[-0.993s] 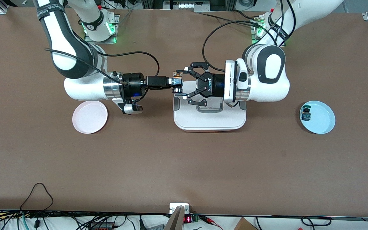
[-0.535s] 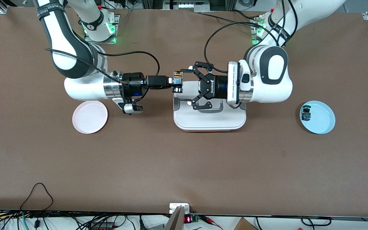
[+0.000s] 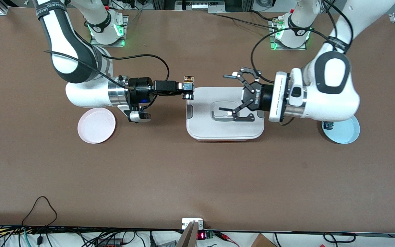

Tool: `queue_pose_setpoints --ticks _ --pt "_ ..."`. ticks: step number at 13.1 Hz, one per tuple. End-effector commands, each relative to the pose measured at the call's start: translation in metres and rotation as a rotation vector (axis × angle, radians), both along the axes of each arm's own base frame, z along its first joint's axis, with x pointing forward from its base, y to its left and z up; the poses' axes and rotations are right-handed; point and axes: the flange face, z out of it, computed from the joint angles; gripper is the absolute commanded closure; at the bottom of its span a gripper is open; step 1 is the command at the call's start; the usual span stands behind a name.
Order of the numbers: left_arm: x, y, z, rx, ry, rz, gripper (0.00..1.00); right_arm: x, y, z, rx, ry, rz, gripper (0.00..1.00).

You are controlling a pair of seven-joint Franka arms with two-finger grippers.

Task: Transfer orange switch to right arm and place
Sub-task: 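Carry the switch to the white plate while the left gripper withdraws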

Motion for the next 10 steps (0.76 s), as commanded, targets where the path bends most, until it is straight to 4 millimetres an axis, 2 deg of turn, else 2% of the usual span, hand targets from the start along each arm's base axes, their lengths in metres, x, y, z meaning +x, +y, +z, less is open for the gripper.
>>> queue_pose_setpoints --ticks 1,5,6,8,10 --pt "-0.004 0.011 0.015 0.19 0.061 -0.073 0.0 0.001 -0.034 0.004 -0.009 -0.014 0.014 1.0" --pt "-0.014 0.028 0.009 0.495 0.223 -0.134 0.0 0.012 -0.097 -0.004 -0.135 -0.062 0.06 1.0" --pt "-0.014 0.035 0.004 0.606 0.256 -0.114 0.0 0.013 -0.113 -0.006 -0.198 -0.084 0.088 1.0" --pt "-0.013 0.049 0.007 0.819 0.281 -0.074 0.0 0.01 -0.145 -0.007 -0.3 -0.109 0.159 1.0" --pt "-0.014 0.062 0.01 1.043 0.327 -0.004 0.0 0.007 -0.181 -0.017 -0.399 -0.149 0.232 1.0"
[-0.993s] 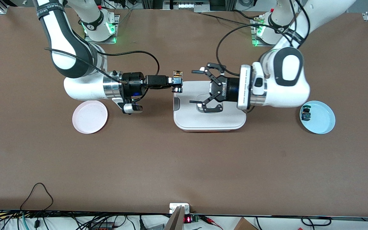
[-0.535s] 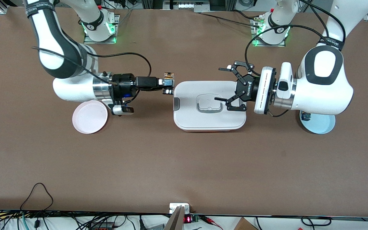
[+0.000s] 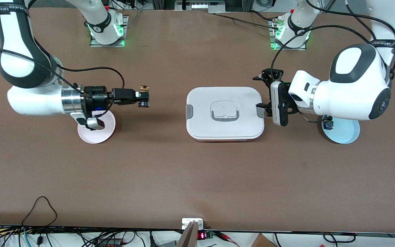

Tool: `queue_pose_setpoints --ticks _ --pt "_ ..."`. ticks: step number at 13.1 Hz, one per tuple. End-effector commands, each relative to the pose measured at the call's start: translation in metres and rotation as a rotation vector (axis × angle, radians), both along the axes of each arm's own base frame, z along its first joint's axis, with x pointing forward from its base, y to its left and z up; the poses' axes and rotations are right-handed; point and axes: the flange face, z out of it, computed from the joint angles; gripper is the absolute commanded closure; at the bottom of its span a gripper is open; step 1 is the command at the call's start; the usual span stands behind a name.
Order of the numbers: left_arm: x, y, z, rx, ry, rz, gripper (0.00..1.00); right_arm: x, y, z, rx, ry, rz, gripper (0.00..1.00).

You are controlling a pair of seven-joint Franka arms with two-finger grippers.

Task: Transfer orange switch to right arm and place
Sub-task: 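Carry the switch to the white plate while the left gripper withdraws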

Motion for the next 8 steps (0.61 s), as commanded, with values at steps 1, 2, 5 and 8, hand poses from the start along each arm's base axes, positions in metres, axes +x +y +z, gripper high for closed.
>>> queue_pose_setpoints --ticks 1,2,5,8 --pt "-0.001 0.017 0.014 0.304 -0.009 0.055 0.0 -0.012 -0.044 -0.007 -0.107 -0.059 0.101 1.0" --pt "0.0 0.023 0.013 0.403 -0.049 0.043 0.0 -0.013 -0.06 -0.013 -0.166 -0.086 0.136 1.0" --pt "-0.004 0.045 0.03 0.706 -0.076 0.063 0.0 -0.018 -0.093 -0.031 -0.35 -0.229 0.313 1.0" --pt "-0.007 0.062 0.066 0.857 -0.041 0.341 0.0 -0.017 -0.117 -0.049 -0.545 -0.405 0.552 1.0"
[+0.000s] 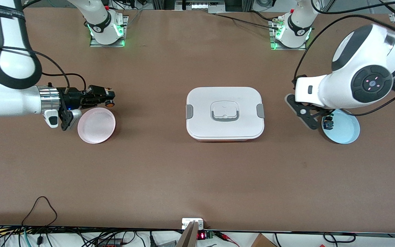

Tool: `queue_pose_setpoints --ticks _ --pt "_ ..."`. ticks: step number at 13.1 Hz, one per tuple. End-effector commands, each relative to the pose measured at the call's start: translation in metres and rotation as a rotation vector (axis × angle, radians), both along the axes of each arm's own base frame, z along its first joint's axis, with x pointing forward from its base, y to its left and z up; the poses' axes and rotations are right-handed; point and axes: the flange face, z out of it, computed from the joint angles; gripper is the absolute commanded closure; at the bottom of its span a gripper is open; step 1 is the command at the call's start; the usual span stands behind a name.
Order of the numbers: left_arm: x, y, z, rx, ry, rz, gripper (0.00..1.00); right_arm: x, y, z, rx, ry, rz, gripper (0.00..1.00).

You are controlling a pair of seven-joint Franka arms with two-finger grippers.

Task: Transfer orange switch to right arm and place
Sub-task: 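Carry the switch to the white plate while the left gripper withdraws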

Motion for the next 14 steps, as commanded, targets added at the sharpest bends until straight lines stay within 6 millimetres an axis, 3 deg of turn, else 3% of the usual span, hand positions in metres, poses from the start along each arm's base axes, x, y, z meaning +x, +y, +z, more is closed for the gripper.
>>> queue_pose_setpoints --ticks 1,3,5,8,11,14 --pt "-0.011 0.021 0.055 0.149 -0.124 0.263 0.0 0.0 -0.016 -0.009 -0.145 -0.146 0.228 1.0" --pt "-0.023 0.023 0.084 0.246 -0.252 0.469 0.0 0.002 -0.022 -0.018 -0.221 -0.21 0.341 1.0" --pt "-0.031 0.052 0.093 0.153 -0.265 0.597 0.0 0.008 -0.024 -0.025 -0.305 -0.311 0.488 1.0" --pt "-0.058 0.104 0.087 0.124 -0.4 0.679 0.0 0.012 -0.028 -0.042 -0.369 -0.465 0.697 1.0" --pt "-0.062 0.1 0.086 0.12 -0.396 0.672 0.0 0.01 -0.032 -0.066 -0.399 -0.542 0.818 1.0" --pt "-0.062 0.097 0.087 0.084 -0.383 0.681 0.0 -0.005 -0.034 -0.1 -0.404 -0.612 0.885 1.0"
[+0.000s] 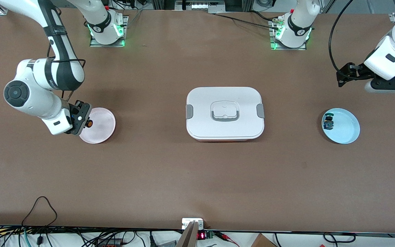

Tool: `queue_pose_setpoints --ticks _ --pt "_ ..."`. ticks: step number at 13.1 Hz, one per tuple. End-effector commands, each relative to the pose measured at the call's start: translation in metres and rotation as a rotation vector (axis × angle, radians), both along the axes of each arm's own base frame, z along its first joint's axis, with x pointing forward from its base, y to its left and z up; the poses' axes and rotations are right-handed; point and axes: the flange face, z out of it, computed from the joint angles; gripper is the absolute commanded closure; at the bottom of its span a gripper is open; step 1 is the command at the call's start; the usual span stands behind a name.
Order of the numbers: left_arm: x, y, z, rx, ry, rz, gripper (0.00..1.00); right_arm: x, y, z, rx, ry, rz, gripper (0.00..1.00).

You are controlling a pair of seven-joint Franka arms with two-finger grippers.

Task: Transfer orange switch to right arm and place
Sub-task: 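Lower the switch onto the white plate and open the right gripper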

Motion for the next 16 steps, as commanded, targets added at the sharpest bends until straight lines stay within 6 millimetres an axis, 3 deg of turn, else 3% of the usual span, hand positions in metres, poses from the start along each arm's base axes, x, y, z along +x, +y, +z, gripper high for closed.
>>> queue_pose_setpoints --ticks 1,5,16 --pt "-0.005 -0.002 0.002 -0.028 -0.014 0.008 0.0 -0.019 -0.001 -0.024 -0.01 -0.045 0.096 1.0" --pt "-0.005 -0.003 0.002 -0.025 -0.015 0.006 0.0 -0.031 -0.004 -0.061 -0.009 -0.093 0.266 1.0" --pt "-0.004 -0.007 0.005 -0.025 -0.016 0.002 0.0 -0.056 -0.008 -0.115 -0.013 -0.111 0.329 1.0"
